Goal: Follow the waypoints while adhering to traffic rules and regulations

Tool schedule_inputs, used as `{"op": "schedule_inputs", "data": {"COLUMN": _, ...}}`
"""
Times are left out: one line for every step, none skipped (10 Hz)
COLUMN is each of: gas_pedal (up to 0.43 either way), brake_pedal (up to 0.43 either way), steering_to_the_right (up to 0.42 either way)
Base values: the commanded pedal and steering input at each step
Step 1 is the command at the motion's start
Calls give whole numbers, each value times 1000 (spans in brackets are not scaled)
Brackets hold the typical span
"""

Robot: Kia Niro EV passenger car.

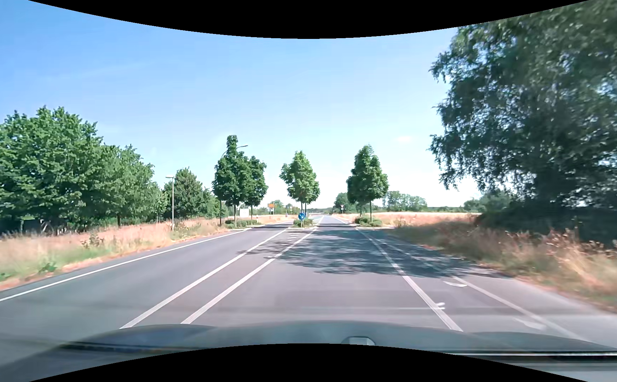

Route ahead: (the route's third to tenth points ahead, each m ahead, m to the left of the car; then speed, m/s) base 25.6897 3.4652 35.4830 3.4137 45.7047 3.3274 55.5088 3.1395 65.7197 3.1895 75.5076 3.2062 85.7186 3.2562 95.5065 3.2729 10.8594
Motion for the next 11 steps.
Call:
{"op": "schedule_inputs", "data": {"gas_pedal": 59, "brake_pedal": 0, "steering_to_the_right": 8}}
{"op": "schedule_inputs", "data": {"gas_pedal": 59, "brake_pedal": 0, "steering_to_the_right": 7}}
{"op": "schedule_inputs", "data": {"gas_pedal": 59, "brake_pedal": 0, "steering_to_the_right": 7}}
{"op": "schedule_inputs", "data": {"gas_pedal": 59, "brake_pedal": 0, "steering_to_the_right": 7}}
{"op": "schedule_inputs", "data": {"gas_pedal": 47, "brake_pedal": 0, "steering_to_the_right": 7}}
{"op": "schedule_inputs", "data": {"gas_pedal": 47, "brake_pedal": 0, "steering_to_the_right": 7}}
{"op": "schedule_inputs", "data": {"gas_pedal": 47, "brake_pedal": 0, "steering_to_the_right": 6}}
{"op": "schedule_inputs", "data": {"gas_pedal": 47, "brake_pedal": 0, "steering_to_the_right": 5}}
{"op": "schedule_inputs", "data": {"gas_pedal": 47, "brake_pedal": 0, "steering_to_the_right": 2}}
{"op": "schedule_inputs", "data": {"gas_pedal": 47, "brake_pedal": 0, "steering_to_the_right": -4}}
{"op": "schedule_inputs", "data": {"gas_pedal": 47, "brake_pedal": 0, "steering_to_the_right": -7}}
